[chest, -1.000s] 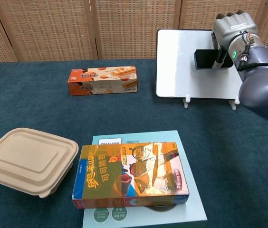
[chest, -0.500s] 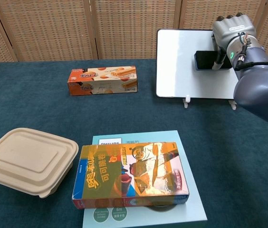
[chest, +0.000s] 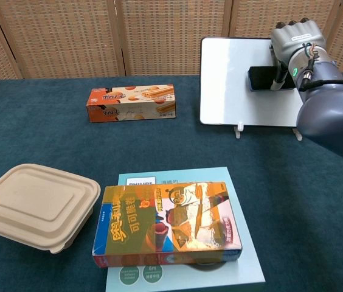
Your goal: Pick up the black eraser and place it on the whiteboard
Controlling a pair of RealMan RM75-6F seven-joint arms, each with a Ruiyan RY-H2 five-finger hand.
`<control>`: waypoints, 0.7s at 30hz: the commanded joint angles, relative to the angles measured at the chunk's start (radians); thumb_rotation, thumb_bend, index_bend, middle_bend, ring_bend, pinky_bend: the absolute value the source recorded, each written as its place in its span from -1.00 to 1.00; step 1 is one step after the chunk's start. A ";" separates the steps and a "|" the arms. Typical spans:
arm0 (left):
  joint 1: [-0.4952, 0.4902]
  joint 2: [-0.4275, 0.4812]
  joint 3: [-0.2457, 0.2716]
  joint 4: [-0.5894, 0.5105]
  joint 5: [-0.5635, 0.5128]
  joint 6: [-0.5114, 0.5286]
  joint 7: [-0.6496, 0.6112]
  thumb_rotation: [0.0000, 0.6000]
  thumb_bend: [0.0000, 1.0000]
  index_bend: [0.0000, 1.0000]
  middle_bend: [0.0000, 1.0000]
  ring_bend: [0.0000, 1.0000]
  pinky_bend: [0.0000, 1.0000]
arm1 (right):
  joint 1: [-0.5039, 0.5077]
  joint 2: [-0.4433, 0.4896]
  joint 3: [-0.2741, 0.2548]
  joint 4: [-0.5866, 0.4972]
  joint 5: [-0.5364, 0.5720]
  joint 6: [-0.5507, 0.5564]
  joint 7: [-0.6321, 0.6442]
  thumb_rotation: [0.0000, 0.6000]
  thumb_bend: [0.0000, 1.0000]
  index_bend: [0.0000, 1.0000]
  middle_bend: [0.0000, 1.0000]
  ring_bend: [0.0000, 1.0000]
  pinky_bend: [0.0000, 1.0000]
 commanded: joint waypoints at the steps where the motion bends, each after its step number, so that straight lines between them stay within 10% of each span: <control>1: 0.000 0.000 0.000 0.000 -0.001 -0.001 -0.001 1.00 -1.00 -1.00 -1.00 -1.00 -1.00 | 0.002 -0.003 0.003 0.005 0.001 -0.007 0.003 1.00 -0.89 0.26 -0.92 -1.00 -1.00; 21: -0.003 0.000 -0.002 0.001 -0.012 -0.008 0.002 1.00 -1.00 -1.00 -1.00 -1.00 -1.00 | 0.008 -0.014 0.018 0.032 0.002 -0.047 0.013 1.00 -0.89 0.01 -1.00 -1.00 -1.00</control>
